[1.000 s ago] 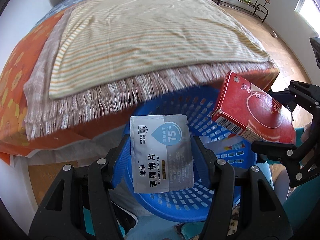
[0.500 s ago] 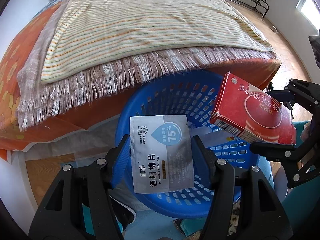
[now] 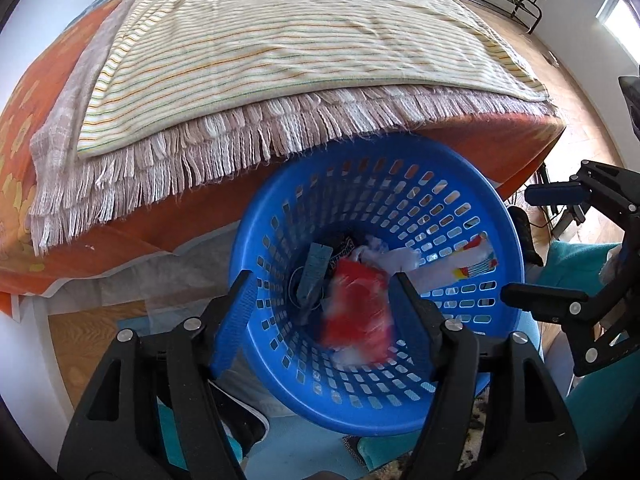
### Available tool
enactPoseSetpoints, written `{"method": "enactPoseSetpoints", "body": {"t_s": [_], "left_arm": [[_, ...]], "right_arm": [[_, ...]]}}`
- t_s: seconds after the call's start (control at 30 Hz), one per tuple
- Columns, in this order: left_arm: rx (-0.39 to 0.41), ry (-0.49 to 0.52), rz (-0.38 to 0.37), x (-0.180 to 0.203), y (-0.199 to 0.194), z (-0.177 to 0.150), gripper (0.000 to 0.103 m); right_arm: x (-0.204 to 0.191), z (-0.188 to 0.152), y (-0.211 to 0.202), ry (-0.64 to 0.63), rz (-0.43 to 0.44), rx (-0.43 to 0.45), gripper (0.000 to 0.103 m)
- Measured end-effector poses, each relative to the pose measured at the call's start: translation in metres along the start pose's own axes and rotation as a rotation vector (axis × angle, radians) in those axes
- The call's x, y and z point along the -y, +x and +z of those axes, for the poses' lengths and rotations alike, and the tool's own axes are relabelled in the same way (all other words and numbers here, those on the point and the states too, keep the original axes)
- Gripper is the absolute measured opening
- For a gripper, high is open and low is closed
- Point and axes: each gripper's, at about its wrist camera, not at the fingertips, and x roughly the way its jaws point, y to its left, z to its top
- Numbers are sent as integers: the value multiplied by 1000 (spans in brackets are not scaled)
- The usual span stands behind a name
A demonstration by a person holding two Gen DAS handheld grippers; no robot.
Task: Collect trash
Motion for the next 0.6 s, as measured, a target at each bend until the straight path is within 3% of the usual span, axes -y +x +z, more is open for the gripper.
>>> {"method": "enactPoseSetpoints", "body": {"t_s": [0.6], "left_arm": [[23,-29,-7,-6,-13,9,70]], "right_arm": [[3,6,-13,16,-32,42,93]]}}
